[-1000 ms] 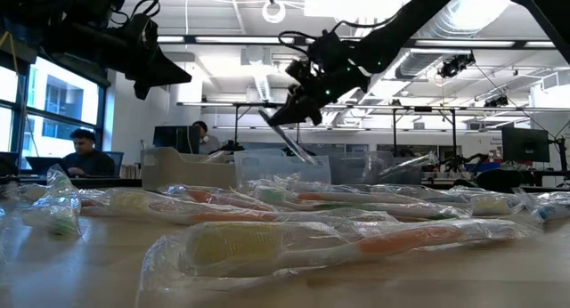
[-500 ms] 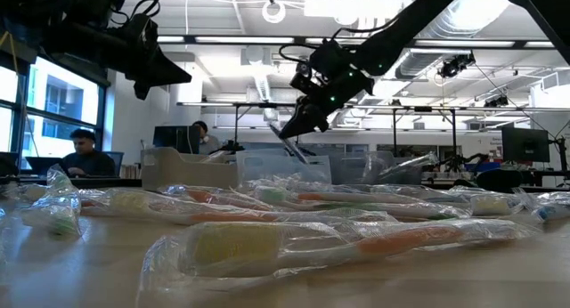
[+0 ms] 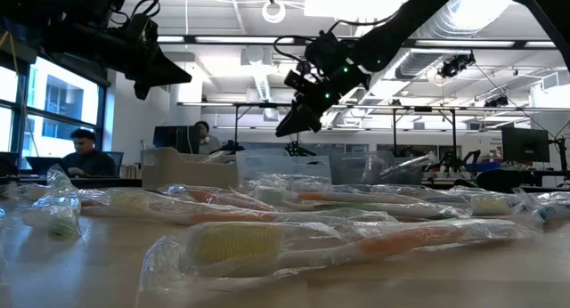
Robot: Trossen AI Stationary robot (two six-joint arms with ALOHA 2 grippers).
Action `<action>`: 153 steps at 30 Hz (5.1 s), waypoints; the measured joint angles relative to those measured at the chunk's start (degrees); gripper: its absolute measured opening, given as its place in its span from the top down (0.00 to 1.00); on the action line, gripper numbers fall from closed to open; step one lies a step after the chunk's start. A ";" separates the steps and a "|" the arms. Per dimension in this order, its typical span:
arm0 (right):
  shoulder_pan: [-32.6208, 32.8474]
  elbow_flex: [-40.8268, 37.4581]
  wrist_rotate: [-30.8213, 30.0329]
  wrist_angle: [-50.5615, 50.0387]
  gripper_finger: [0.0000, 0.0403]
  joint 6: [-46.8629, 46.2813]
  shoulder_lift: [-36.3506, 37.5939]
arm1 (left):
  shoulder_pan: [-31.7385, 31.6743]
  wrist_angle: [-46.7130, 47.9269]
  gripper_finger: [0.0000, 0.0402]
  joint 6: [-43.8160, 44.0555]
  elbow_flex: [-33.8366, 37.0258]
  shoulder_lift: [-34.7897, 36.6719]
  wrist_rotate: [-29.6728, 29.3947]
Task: Pick & Place Toothbrushes
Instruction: Put the blue toothbrush into the transparent bin
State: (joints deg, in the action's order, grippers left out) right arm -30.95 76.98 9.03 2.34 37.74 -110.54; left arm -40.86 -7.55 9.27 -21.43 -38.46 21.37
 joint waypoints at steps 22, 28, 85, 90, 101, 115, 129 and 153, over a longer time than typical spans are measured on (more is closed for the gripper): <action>6.96 0.08 1.98 -8.70 0.94 -18.78 13.23 | 0.00 0.14 0.99 3.62 0.00 -0.03 3.38; 8.71 -0.20 7.64 -11.05 0.97 -24.44 14.14 | 0.02 0.33 0.99 3.54 0.00 -0.02 3.56; 17.99 -47.45 -9.08 18.43 0.99 -43.75 46.80 | 43.91 -1.45 1.00 11.60 -0.04 -0.90 -40.15; 23.82 -39.87 -21.38 1.93 0.99 -44.06 45.46 | 43.89 -1.27 1.00 7.62 -0.02 1.03 -39.67; 28.40 -32.14 -25.03 -19.67 0.99 -40.88 42.76 | 43.89 -1.26 1.00 6.42 -0.02 2.60 -39.47; 28.71 -32.03 -22.15 -26.44 0.85 -41.69 39.43 | 43.89 -1.62 1.00 6.44 -0.02 2.60 -39.47; 28.71 -32.14 -17.43 -29.33 0.54 -42.48 28.90 | 43.89 -1.34 1.00 6.44 -0.02 2.60 -39.45; 28.69 -32.14 -17.93 -35.37 0.56 -44.99 21.12 | 43.87 -1.35 1.00 5.98 -0.02 2.60 -39.43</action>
State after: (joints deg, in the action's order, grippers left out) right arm -2.26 44.84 -8.91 -33.03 -7.26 -89.43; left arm 3.01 -8.91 15.25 -21.45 -35.86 -18.06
